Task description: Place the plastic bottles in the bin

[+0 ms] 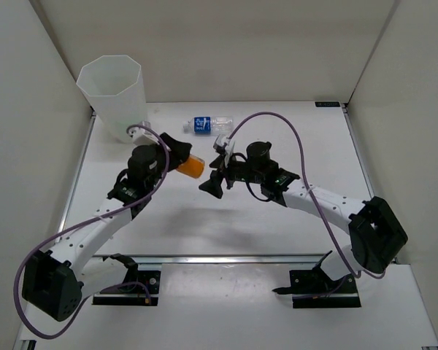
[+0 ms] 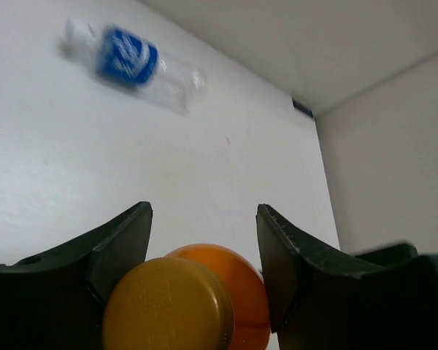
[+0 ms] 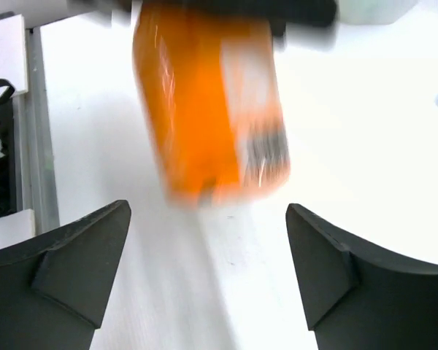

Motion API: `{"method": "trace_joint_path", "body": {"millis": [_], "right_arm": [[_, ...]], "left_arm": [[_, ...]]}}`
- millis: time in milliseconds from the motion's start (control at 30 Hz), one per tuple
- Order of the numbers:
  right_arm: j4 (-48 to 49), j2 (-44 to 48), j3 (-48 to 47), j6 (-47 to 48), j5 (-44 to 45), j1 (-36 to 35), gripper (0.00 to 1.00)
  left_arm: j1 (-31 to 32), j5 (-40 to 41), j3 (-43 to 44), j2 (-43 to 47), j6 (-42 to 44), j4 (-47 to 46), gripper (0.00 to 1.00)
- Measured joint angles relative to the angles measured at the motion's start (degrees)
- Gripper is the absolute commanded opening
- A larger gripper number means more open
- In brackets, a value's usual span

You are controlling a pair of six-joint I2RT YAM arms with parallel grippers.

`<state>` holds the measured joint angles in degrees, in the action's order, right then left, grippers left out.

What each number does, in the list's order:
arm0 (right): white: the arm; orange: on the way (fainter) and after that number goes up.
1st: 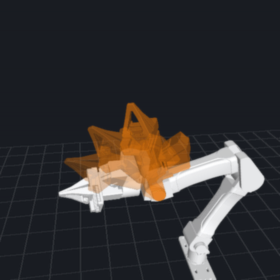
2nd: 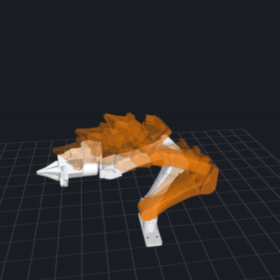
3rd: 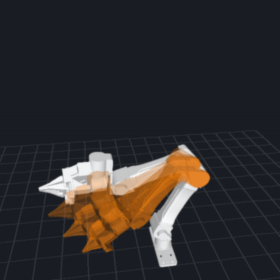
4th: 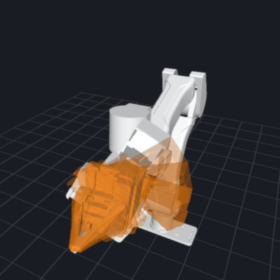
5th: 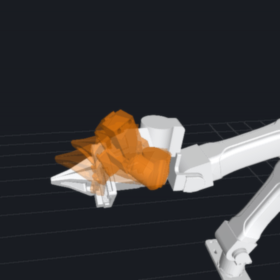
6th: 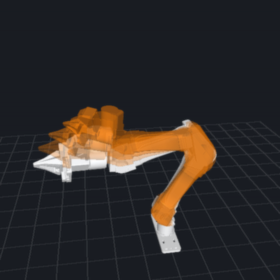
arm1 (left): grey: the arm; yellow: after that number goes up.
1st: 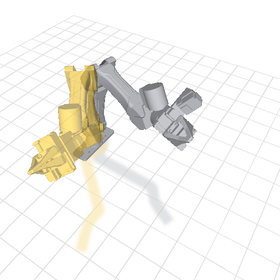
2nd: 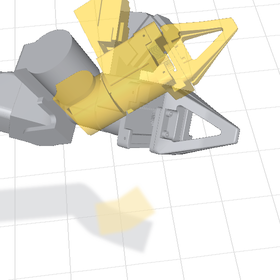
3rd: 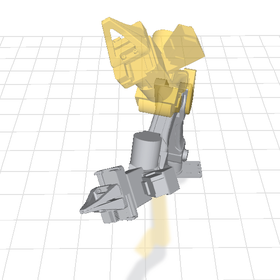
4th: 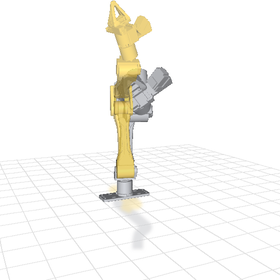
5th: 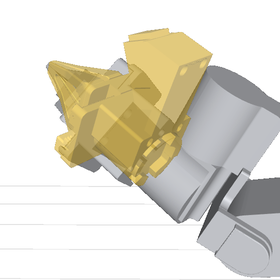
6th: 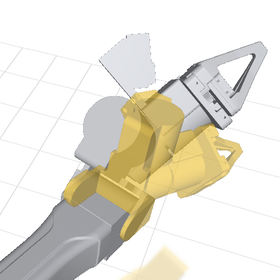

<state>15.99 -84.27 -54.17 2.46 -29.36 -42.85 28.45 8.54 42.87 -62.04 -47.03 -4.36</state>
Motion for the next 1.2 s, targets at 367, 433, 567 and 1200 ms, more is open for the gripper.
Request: {"method": "trace_joint_path", "body": {"millis": [367, 433, 567, 1200], "right_arm": [[-6.8, 13.9, -0.1, 0.8, 0.5, 6.0, 0.92], [-8.2, 16.1, 1.0, 1.0, 0.7, 8.9, 0.92], [-10.5, 18.2, 3.5, 0.7, -0.1, 16.3, 0.9], [-12.3, 18.0, 7.5, -6.5, -6.2, 33.5, 0.85]], "left_arm": [[-10.3, 31.3, 35.1, -15.3, 28.0, -5.5, 0.0], [-10.8, 36.4, 43.1, -21.0, 35.5, -9.6, 0.0], [-14.5, 42.3, 55.6, -32.4, 44.4, -14.7, 0.01], [-22.9, 50.4, 85.0, -59.3, 47.1, -9.9, 0.23]]}}
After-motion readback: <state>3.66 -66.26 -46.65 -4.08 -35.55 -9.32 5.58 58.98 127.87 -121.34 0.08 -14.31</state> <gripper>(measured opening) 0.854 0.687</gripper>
